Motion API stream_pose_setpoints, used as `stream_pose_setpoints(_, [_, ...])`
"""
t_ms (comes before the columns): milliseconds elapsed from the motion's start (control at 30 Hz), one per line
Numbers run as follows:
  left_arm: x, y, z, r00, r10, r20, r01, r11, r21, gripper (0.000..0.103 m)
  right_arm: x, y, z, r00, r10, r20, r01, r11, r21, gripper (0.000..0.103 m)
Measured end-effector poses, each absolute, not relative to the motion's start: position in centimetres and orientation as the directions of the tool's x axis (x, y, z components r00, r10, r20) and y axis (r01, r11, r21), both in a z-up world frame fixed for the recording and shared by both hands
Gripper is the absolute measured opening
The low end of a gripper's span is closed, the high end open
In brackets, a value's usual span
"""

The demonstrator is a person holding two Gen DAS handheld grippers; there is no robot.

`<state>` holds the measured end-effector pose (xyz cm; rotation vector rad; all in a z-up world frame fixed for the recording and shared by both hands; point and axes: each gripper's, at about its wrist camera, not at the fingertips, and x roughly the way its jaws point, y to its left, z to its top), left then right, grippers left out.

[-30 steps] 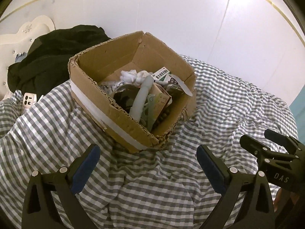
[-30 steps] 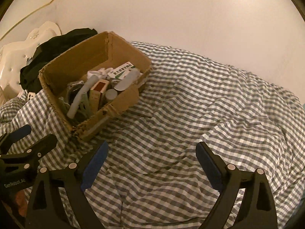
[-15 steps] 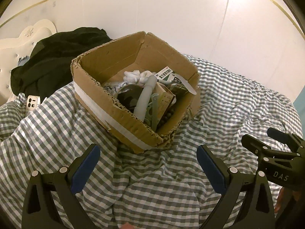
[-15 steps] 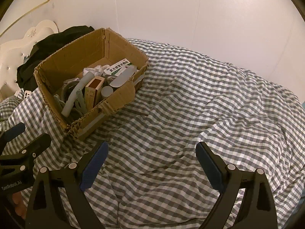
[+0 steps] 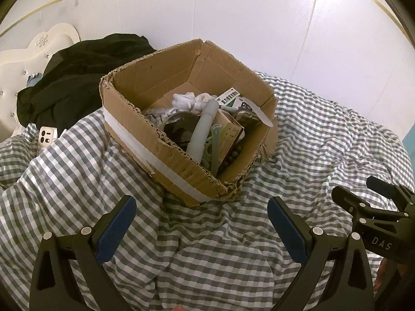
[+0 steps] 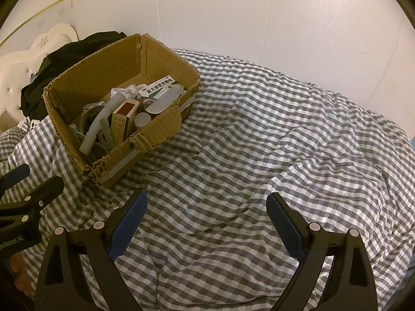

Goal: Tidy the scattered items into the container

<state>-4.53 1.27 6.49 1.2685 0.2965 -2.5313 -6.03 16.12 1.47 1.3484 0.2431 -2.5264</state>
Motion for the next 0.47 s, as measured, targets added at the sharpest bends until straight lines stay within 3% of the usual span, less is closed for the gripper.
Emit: stream_pose_setpoints(467, [-4.21, 1.28, 6.88, -0.587, -0.222, -0.779, 0.364, -0.931, -0.009, 0.103, -5.90, 15.85, 1.17, -0.526, -0.151, -0.837, 0.304, -0.953, -0.019, 0.093])
